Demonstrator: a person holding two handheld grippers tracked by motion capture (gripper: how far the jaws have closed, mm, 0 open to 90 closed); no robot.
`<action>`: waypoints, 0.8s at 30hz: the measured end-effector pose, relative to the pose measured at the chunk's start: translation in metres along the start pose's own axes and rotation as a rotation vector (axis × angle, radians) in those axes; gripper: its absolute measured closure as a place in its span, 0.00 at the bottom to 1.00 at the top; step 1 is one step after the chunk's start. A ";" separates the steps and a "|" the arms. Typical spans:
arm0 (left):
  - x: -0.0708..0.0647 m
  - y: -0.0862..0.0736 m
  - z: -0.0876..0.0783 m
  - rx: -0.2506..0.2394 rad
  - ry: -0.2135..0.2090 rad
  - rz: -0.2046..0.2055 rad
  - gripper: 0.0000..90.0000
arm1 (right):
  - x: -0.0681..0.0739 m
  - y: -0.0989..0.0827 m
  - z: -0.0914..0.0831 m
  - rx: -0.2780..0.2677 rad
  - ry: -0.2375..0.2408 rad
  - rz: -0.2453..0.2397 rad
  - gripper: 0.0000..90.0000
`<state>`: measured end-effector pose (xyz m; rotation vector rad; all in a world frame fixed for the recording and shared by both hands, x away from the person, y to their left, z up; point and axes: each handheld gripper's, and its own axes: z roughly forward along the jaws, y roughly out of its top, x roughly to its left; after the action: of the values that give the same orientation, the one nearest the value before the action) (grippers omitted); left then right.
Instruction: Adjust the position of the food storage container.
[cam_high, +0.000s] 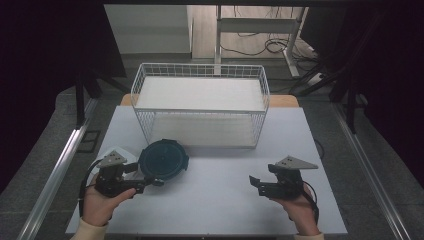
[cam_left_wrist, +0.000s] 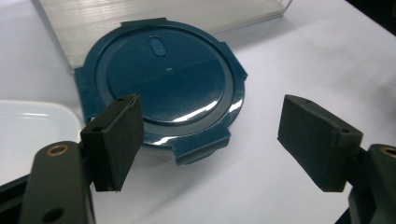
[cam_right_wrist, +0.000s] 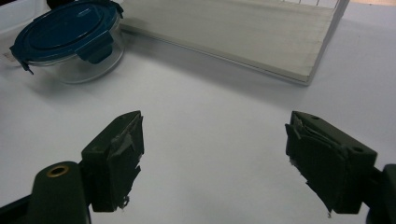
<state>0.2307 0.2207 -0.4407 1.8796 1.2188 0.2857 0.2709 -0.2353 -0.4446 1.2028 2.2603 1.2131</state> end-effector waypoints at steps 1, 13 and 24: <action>0.000 0.000 0.000 0.000 0.000 0.000 0.25 | 0.000 0.000 0.000 0.000 0.000 0.000 0.22; -0.008 0.000 -0.004 -0.018 -0.019 0.018 0.25 | 0.006 -0.002 -0.027 -0.017 0.009 0.005 0.23; -0.001 0.002 0.002 -0.007 -0.020 -0.005 0.25 | -0.003 -0.007 -0.029 -0.030 0.033 0.049 0.24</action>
<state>0.2324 0.2191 -0.4404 1.8691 1.2077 0.2677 0.2519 -0.2547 -0.4332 1.2420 2.2404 1.2897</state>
